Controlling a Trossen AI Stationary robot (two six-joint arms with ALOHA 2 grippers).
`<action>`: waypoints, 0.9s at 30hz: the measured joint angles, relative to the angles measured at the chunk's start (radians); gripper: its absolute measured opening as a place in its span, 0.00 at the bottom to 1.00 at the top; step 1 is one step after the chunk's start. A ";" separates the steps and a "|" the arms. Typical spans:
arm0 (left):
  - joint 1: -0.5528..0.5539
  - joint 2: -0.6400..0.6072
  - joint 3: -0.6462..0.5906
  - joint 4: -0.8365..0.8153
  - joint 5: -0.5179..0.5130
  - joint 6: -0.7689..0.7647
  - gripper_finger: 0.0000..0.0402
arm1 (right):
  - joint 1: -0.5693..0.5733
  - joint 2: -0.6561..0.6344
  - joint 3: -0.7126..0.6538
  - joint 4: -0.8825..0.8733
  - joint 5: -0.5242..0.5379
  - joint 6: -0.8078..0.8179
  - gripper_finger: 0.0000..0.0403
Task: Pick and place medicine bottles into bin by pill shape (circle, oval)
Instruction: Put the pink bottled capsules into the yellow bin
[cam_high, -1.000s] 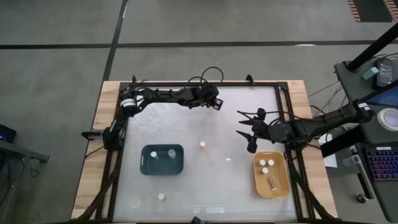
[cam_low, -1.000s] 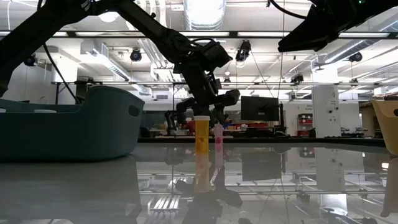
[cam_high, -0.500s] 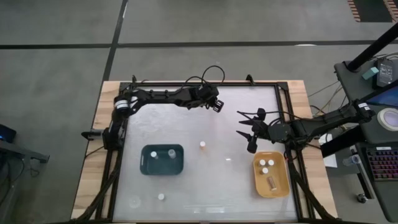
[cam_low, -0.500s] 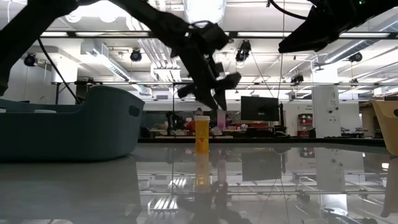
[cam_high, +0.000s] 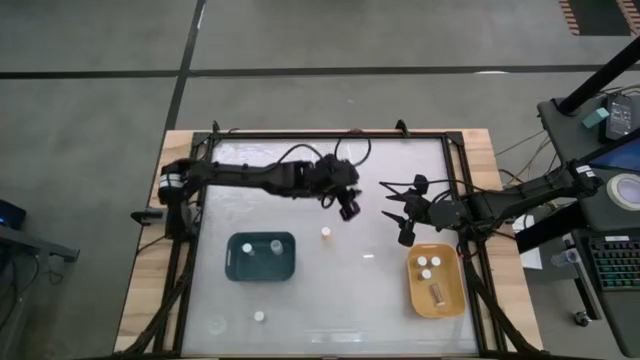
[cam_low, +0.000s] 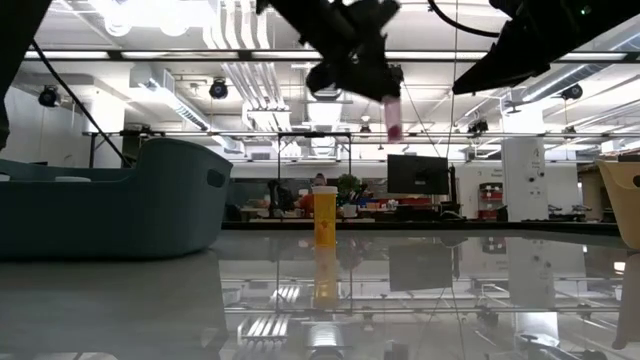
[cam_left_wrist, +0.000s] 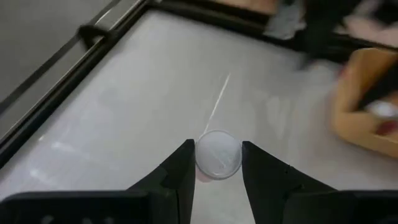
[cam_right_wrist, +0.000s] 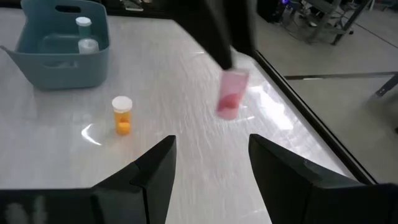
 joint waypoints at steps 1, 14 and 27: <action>-0.017 -0.005 0.000 0.009 0.000 0.005 0.24 | 0.000 0.000 0.000 0.001 0.000 -0.001 0.48; -0.104 0.005 -0.003 0.189 0.001 0.019 0.24 | 0.000 0.004 0.000 0.039 -0.053 -0.033 0.48; -0.110 0.035 -0.009 0.268 0.067 0.020 0.24 | 0.000 0.064 0.000 0.117 -0.055 -0.109 0.48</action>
